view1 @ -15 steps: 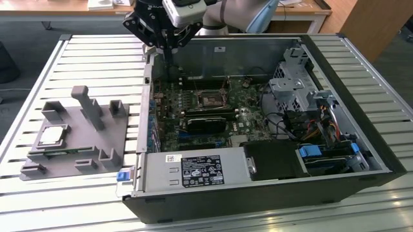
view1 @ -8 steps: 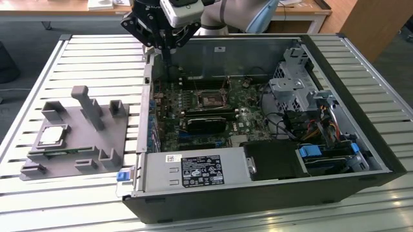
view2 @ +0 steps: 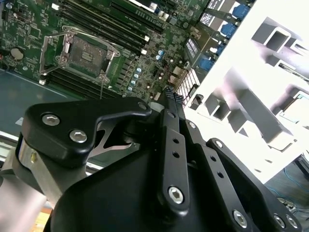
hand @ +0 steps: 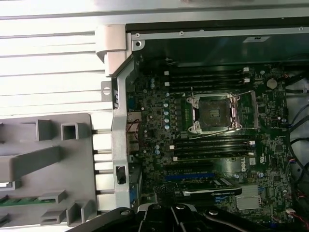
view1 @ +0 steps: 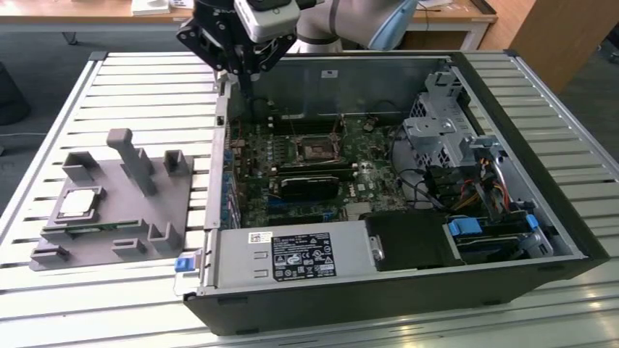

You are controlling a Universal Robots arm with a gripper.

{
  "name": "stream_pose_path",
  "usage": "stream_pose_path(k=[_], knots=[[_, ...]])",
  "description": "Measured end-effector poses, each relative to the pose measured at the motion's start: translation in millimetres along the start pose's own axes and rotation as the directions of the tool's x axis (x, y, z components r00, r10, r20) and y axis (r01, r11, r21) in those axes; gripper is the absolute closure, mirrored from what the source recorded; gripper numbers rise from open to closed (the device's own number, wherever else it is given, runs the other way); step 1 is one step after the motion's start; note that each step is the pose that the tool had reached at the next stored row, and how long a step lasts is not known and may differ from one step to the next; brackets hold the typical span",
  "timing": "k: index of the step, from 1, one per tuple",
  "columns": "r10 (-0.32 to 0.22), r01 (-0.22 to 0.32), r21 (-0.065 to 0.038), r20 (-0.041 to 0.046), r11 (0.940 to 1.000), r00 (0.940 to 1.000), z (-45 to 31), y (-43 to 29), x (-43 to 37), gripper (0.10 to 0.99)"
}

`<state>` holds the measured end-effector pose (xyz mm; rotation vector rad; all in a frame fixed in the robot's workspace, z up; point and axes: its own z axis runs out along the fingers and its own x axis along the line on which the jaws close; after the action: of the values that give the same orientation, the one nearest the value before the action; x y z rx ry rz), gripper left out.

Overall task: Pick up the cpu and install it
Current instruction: 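Reach for the cpu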

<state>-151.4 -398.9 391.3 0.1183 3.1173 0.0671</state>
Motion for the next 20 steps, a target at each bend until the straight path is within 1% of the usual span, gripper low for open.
stream_pose_path(k=[20], knots=[[0.000, 0.000, 0.000, -0.0049, 1.0000, 1.0000, 1.2, -0.8, 9.7, 0.980]])
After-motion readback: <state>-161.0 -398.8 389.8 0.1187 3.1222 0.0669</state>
